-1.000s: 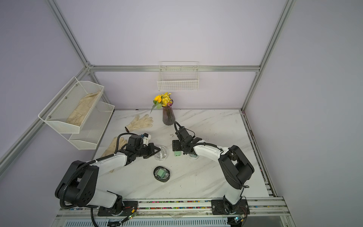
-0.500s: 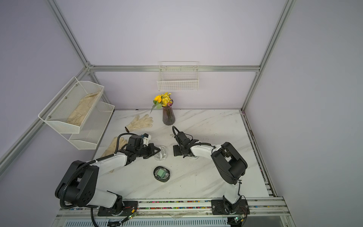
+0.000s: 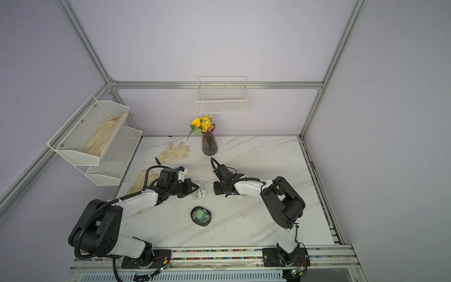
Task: Pack away charging kits
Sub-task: Pick up the plug from the center of the board, then place the storage bag at the center of the board.
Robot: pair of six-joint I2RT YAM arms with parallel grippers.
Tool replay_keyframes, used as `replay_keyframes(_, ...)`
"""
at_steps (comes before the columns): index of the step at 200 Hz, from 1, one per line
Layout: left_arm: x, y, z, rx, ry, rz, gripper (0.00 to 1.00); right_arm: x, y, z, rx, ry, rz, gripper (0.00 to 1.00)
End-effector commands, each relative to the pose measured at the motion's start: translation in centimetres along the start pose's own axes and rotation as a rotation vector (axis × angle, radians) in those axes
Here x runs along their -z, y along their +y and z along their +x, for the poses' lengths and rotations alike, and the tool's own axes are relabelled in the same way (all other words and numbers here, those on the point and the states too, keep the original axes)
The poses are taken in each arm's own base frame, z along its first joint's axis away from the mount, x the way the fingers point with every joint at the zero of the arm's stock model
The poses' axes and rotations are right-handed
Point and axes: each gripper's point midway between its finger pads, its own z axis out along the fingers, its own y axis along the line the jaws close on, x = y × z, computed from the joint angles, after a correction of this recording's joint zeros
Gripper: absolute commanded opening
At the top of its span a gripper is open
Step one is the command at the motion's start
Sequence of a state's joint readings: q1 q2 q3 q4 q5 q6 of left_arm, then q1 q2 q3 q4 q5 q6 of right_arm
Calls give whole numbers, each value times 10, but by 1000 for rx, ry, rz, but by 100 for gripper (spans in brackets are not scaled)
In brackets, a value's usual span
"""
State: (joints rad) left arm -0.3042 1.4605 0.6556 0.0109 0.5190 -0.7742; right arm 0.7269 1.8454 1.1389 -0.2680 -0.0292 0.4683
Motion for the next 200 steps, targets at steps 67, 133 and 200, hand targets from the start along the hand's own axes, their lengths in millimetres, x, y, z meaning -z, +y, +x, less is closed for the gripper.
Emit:
replay_keyframes(67,6,-43,-27,-66,-20,94,0,21,84,-48,-45,-101,-337,36)
replay_keyframes(133,12,-39,-26,-17,-105,158,0,-11,76,-17,-93,-28,-356,35)
replay_keyframes(200,7,-36,-17,-14,-87,206,0,-21,87,-13,-71,-3,-389,38)
